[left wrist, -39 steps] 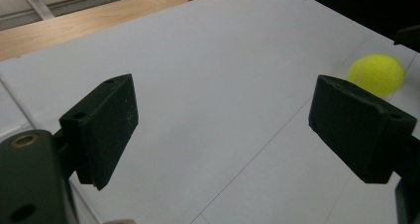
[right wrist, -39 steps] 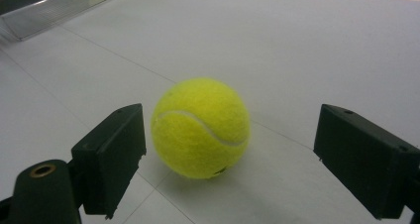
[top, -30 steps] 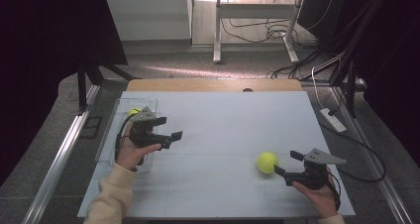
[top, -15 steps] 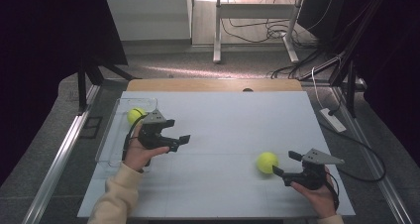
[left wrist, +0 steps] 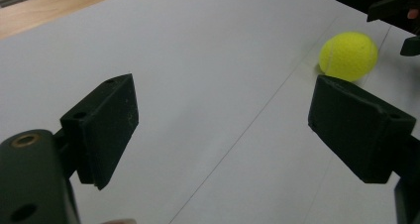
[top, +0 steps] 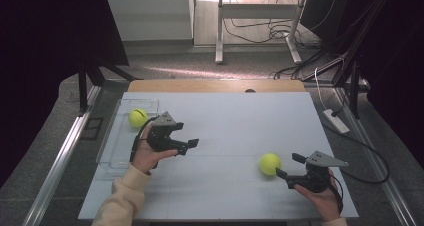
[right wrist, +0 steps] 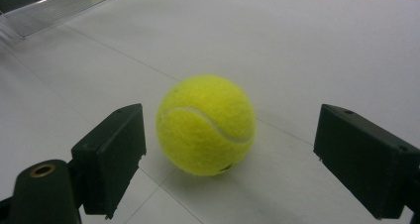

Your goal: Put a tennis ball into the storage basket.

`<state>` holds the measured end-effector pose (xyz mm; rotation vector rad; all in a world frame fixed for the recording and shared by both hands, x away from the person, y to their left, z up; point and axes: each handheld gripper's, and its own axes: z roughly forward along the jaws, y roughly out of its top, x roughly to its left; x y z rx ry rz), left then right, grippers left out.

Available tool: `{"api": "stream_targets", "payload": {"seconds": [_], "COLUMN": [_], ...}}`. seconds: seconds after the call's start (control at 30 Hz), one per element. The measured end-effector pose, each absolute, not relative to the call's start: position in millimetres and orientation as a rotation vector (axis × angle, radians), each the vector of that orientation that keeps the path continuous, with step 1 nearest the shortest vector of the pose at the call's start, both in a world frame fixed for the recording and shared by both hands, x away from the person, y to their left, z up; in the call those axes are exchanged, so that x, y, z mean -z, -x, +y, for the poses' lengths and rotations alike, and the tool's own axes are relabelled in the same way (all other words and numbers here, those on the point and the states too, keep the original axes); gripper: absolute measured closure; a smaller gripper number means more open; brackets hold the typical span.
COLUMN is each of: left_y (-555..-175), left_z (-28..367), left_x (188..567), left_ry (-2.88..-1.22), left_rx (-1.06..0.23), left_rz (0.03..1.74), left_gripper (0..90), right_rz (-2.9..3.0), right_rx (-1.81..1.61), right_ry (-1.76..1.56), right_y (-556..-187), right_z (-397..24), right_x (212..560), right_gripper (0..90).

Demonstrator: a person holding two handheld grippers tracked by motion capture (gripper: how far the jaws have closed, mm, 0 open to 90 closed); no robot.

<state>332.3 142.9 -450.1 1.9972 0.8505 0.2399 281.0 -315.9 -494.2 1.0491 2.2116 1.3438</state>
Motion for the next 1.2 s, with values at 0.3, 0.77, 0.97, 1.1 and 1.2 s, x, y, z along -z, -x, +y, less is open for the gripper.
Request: {"api": "stream_targets", "payload": {"seconds": [0.3, 0.77, 0.97, 1.1, 1.2], "left_y": [-334, -336, -339, -341, -342], "left_z": [135, 116, 107, 104, 99], "left_x": [452, 456, 458, 459, 460], "left_ry": [-2.005, -2.04, -2.059, -2.067, -2.069], "left_rx": [-0.225, -0.202, -0.189, -0.182, -0.171], "left_rz": [0.836, 0.799, 0.78, 0.775, 0.771], "left_gripper": [13.0, 13.1, 13.0, 13.1, 13.1], "right_rz": [2.212, 2.209, 2.2, 2.202, 2.204], "right_rx": [-1.342, -1.346, -1.346, -1.342, -1.337], "right_ry": [-1.05, -1.054, -1.063, -1.062, -1.06], "right_y": [-280, -278, -277, -277, -277], "right_z": [-317, -316, -319, -319, -318], "right_x": [495, 495, 495, 495, 495], "right_gripper": [12.3, 12.2, 12.2, 12.2, 12.2]}}
